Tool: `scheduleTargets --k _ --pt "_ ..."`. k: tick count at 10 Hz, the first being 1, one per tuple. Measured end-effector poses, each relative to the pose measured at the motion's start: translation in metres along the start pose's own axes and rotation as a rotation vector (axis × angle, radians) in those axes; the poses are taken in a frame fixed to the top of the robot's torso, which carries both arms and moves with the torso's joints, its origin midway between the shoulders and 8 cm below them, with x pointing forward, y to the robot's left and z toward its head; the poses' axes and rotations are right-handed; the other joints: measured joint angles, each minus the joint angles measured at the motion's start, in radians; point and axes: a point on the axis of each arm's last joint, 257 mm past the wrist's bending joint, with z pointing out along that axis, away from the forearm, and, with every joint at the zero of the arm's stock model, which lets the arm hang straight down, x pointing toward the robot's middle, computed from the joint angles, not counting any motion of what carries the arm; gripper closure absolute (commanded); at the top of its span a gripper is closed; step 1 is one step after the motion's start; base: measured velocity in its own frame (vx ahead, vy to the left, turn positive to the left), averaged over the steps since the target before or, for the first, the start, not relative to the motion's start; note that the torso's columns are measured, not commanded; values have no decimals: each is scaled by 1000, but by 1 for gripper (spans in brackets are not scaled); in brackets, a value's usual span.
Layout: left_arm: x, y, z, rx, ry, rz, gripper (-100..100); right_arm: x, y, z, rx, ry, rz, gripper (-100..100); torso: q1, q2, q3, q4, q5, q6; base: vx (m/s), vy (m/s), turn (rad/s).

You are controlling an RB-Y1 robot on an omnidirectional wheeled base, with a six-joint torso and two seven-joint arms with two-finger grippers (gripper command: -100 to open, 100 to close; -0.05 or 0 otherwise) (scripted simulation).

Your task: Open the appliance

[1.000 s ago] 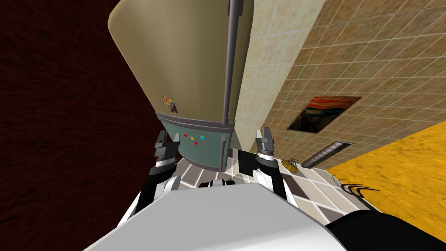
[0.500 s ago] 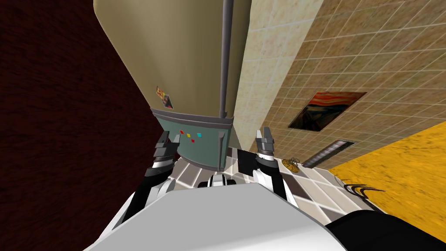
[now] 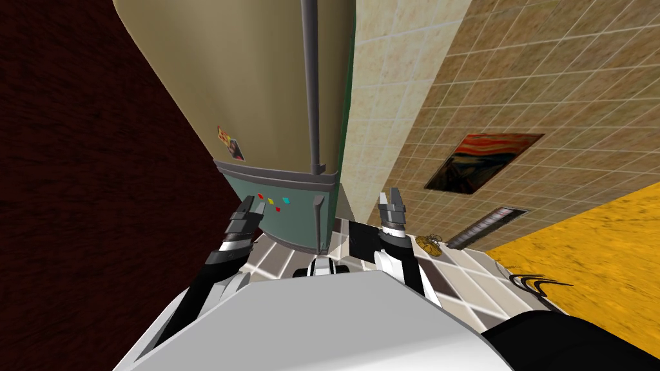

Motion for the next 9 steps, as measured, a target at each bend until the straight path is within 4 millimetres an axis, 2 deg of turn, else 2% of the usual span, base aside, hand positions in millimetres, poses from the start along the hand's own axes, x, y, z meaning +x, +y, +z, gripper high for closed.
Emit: scheduleTargets --k 9 --pt "-8 28 -20 -194 90 176 -100 0 0 0 0 0 0 0 -2 -1 0 0 -1 0 25 -113 3"
